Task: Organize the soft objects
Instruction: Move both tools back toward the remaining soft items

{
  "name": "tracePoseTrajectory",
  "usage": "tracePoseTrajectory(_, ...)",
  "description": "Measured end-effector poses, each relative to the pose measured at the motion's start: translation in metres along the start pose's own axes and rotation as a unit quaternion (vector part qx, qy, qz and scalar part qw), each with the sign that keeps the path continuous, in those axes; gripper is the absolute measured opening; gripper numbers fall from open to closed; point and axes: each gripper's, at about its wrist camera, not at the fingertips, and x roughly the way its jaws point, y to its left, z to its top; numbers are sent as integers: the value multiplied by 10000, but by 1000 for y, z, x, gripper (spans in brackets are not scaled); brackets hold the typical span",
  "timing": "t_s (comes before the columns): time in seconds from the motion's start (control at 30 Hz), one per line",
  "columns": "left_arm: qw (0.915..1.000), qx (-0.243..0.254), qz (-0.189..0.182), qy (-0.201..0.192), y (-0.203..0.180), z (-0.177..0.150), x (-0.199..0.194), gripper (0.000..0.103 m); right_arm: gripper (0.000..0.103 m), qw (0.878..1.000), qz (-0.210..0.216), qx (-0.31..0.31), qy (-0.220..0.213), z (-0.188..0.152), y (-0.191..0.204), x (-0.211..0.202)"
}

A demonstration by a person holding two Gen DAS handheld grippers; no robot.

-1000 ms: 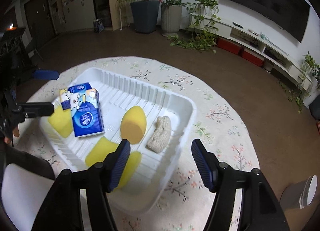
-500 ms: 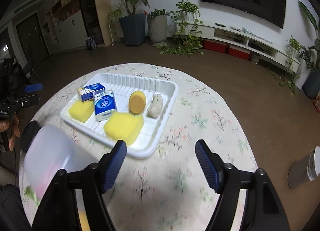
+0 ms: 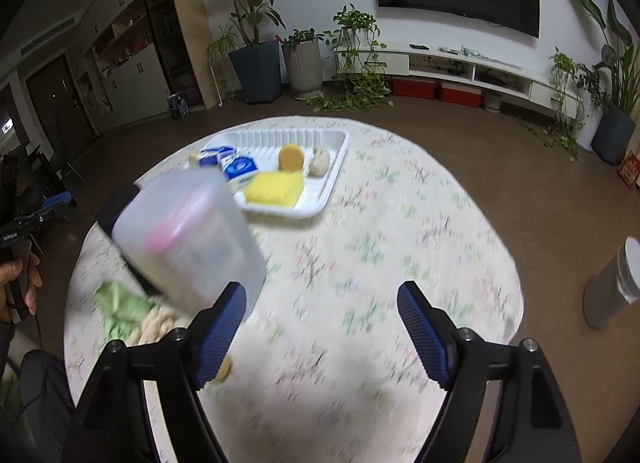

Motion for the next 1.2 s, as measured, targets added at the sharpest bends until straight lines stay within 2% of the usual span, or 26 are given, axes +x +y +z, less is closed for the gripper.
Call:
tracePoseTrajectory(0.27,9999,-115,-104,9,-22,-42,-30,103,82,9993,197,304,70,-40,21,-20)
tracePoseTrajectory(0.6,9997,84,-227,40,-86,-104,-51,103,93,9984,490,267,68,-98,87,-34)
tracePoseTrajectory(0.67,9996,81,-237,99,-97,-117,-48,103,100,9981,562,220,95,-108,100,-31)
tracePoseTrajectory(0.83,9988,-120,-312,348,-114,-146,-25,103,103,9993,190,-307,56,-118,126,-23)
tracePoseTrajectory(0.9,9986,10,-257,456,-120,-150,-14,103,103,9988,52,-490,56,-115,130,-19)
tracePoseTrajectory(1.03,9986,216,-90,465,-124,-148,-5,103,102,9985,52,-544,-9,-101,126,-11)
tracePoseTrajectory(1.2,9979,181,-73,621,-120,-146,8,103,84,9975,302,-587,241,-86,128,10)
